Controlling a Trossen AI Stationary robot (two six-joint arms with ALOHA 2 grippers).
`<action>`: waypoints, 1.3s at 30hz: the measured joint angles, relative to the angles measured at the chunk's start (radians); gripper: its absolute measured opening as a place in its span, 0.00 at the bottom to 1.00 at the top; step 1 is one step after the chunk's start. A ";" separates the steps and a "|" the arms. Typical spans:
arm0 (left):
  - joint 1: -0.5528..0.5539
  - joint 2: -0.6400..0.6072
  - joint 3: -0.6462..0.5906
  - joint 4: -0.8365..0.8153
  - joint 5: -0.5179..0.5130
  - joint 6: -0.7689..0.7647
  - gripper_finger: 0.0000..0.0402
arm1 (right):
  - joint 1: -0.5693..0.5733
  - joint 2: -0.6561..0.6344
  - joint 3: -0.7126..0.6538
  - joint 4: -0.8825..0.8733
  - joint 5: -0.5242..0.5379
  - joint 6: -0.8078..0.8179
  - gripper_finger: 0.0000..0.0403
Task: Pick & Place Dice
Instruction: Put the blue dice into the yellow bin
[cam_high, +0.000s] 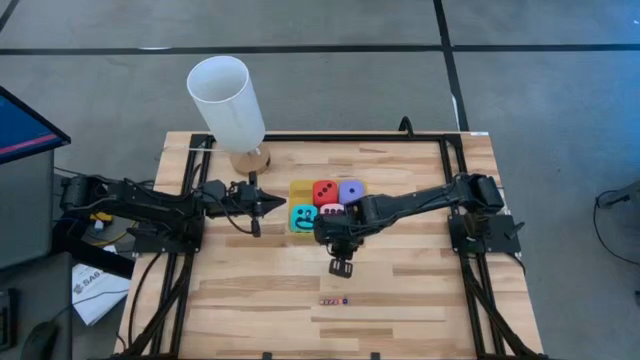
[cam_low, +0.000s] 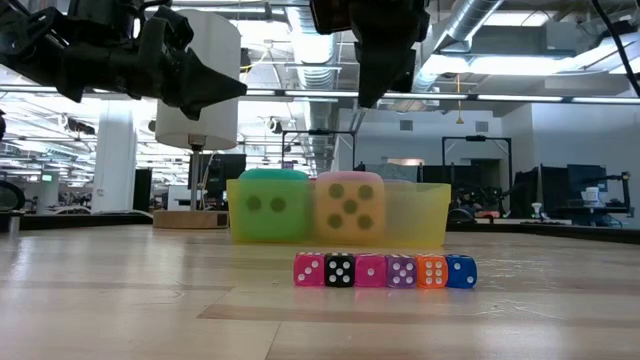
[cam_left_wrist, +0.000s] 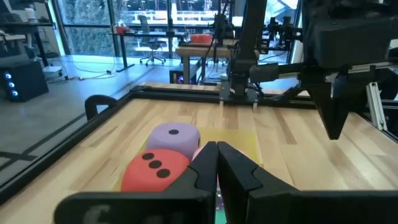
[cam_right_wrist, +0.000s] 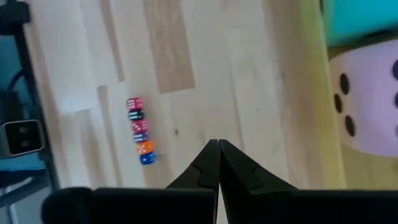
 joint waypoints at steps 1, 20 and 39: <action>0.000 0.000 0.000 -0.003 0.000 0.000 0.00 | -0.003 0.000 0.000 0.000 -0.018 -0.004 0.00; 0.000 0.000 0.000 0.008 0.000 0.118 0.00 | -0.012 0.000 0.000 0.007 -0.096 -0.008 0.00; 0.000 0.000 0.000 0.025 0.000 0.129 0.00 | 0.044 0.000 0.000 -0.040 0.172 -0.044 0.00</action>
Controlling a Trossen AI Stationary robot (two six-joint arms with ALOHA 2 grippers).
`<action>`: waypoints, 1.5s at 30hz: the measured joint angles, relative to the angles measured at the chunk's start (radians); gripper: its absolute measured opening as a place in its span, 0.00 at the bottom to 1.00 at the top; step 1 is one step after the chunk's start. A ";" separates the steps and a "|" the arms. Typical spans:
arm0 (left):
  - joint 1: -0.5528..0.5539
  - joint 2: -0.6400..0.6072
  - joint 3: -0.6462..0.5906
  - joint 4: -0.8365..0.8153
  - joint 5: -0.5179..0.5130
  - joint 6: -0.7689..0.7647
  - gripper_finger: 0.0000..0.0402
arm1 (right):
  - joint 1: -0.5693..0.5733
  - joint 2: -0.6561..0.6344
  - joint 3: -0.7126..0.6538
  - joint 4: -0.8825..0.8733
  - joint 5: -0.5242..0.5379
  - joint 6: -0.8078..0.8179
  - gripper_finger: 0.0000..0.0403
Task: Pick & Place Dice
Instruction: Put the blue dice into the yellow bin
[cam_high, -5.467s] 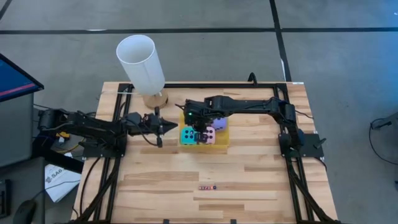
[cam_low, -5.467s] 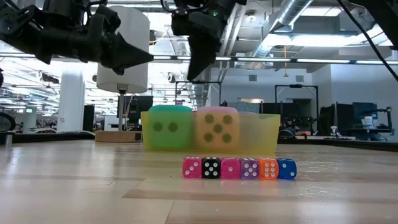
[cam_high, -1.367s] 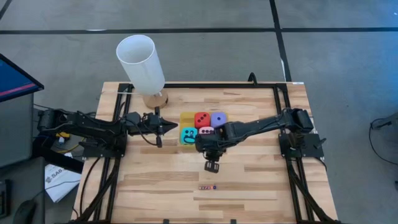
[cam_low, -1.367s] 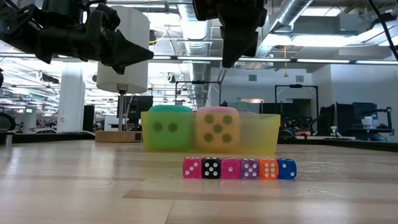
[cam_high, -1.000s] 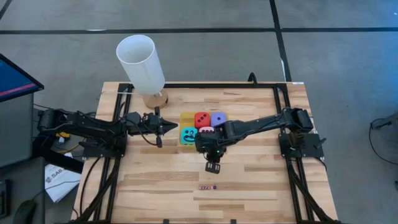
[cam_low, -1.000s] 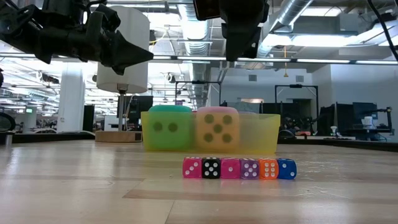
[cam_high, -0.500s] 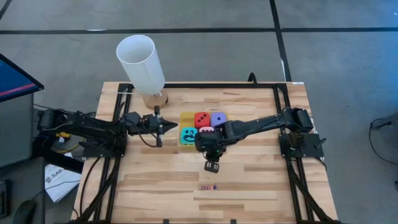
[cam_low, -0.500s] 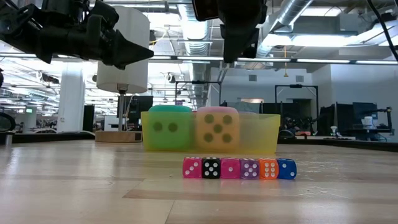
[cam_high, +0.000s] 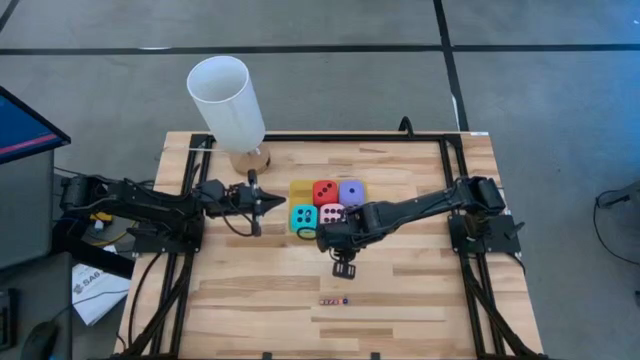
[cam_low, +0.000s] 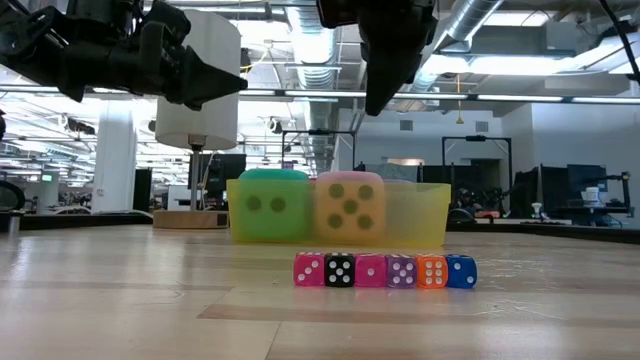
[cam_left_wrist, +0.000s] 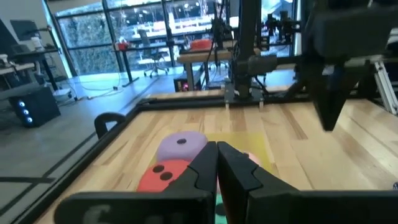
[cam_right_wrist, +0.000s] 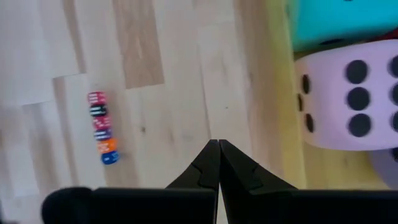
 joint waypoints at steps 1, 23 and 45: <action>0.000 0.000 0.000 0.010 0.000 0.000 0.00 | 0.000 0.000 0.000 -0.004 0.009 0.001 0.00; 0.000 0.000 0.000 0.006 0.000 -0.027 0.00 | 0.104 0.021 0.001 0.107 -0.048 0.183 0.00; 0.000 0.000 0.000 -0.021 0.000 -0.027 0.00 | 0.257 0.129 0.001 0.066 -0.005 0.318 0.33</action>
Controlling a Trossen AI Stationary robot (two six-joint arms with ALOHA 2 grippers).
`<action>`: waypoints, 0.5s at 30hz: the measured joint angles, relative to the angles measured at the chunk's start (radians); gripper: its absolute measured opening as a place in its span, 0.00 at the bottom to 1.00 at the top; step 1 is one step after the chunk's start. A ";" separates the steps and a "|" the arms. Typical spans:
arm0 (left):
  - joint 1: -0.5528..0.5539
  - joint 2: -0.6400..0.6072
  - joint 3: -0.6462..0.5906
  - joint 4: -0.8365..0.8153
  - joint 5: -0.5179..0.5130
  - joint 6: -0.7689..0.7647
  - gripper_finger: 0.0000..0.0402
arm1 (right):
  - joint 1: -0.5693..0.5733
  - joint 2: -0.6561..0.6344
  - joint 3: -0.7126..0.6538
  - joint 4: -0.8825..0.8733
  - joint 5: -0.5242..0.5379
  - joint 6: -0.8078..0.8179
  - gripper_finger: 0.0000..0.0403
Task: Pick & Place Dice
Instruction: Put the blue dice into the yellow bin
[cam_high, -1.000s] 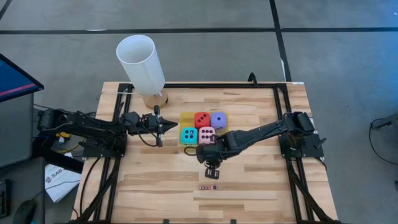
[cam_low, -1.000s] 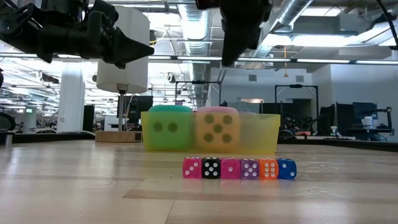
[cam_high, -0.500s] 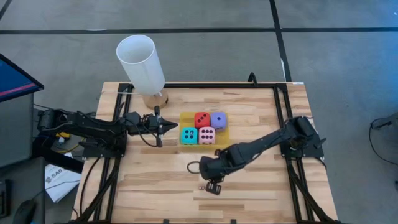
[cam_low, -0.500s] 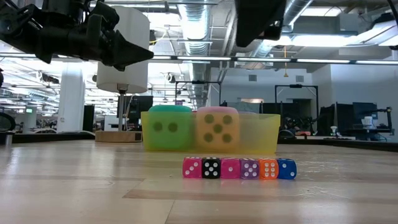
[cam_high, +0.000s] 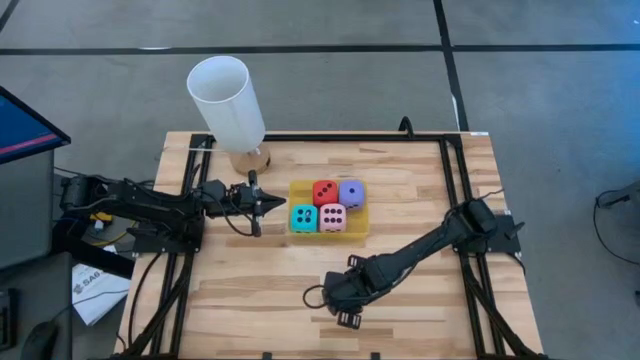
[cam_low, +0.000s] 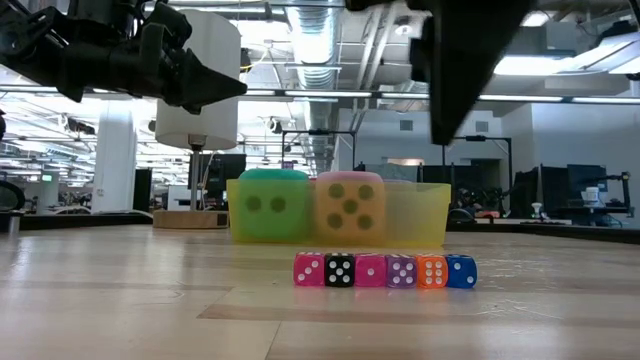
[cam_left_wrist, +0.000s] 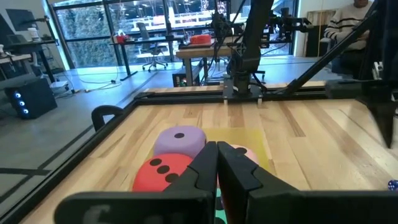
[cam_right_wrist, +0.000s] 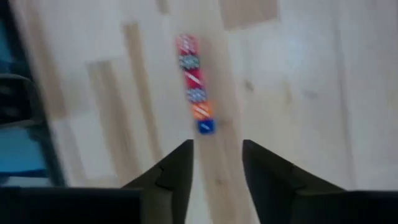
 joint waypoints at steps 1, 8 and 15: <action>0.000 0.000 0.000 0.001 0.000 0.000 0.00 | 0.001 0.003 0.002 0.019 0.001 0.004 0.36; 0.000 0.000 0.000 -0.003 0.000 0.000 0.00 | 0.013 0.007 -0.001 0.013 0.029 0.008 0.56; 0.000 0.000 0.000 -0.006 0.000 0.001 0.00 | 0.014 0.007 -0.001 0.011 0.064 0.008 0.60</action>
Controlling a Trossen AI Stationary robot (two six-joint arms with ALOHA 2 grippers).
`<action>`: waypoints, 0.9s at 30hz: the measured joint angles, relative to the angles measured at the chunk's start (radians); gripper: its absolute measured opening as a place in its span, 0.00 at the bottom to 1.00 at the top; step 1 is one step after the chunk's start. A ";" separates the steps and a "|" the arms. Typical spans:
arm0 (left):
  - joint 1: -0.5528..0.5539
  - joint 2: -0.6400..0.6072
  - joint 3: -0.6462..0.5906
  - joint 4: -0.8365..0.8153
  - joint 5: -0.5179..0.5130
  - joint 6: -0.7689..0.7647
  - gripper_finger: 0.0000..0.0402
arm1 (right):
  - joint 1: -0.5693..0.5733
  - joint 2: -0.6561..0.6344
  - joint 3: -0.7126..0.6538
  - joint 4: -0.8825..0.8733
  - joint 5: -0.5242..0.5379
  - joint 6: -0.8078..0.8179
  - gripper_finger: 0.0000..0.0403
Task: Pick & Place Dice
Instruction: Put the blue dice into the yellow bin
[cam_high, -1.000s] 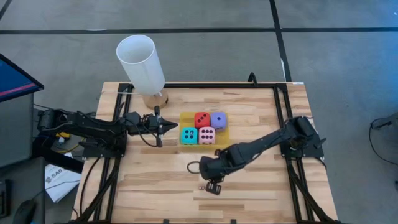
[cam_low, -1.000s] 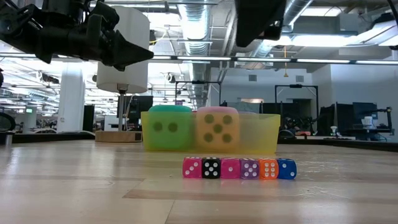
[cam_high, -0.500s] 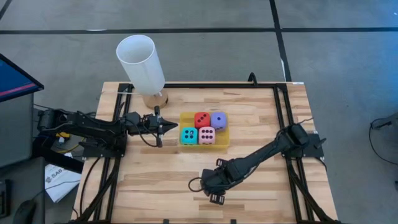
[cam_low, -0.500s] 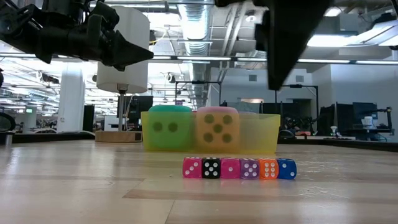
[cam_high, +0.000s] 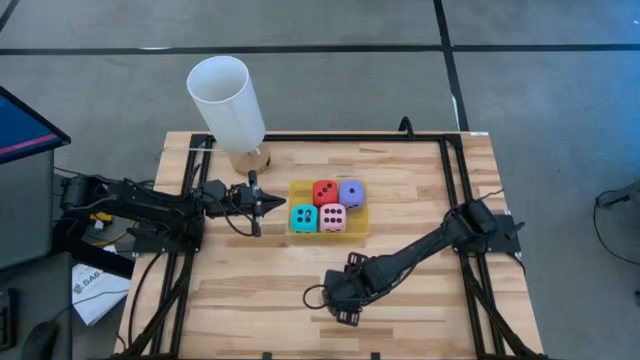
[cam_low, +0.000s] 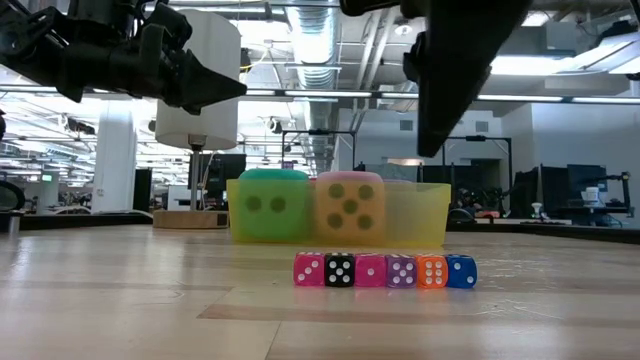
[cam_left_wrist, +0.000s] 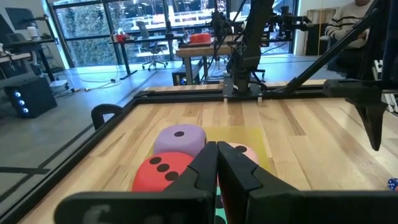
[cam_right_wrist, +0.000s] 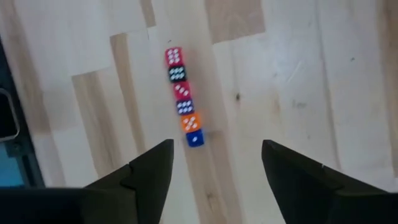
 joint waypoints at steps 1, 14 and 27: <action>0.000 0.000 0.000 0.000 0.000 0.000 0.00 | -0.001 0.001 0.000 0.003 0.010 0.002 0.59; 0.000 0.000 0.000 0.000 0.000 0.001 0.00 | 0.032 0.099 -0.003 0.031 0.013 0.018 0.59; 0.000 0.000 0.000 0.000 0.000 0.002 0.00 | 0.040 0.149 -0.003 0.039 0.016 0.017 0.59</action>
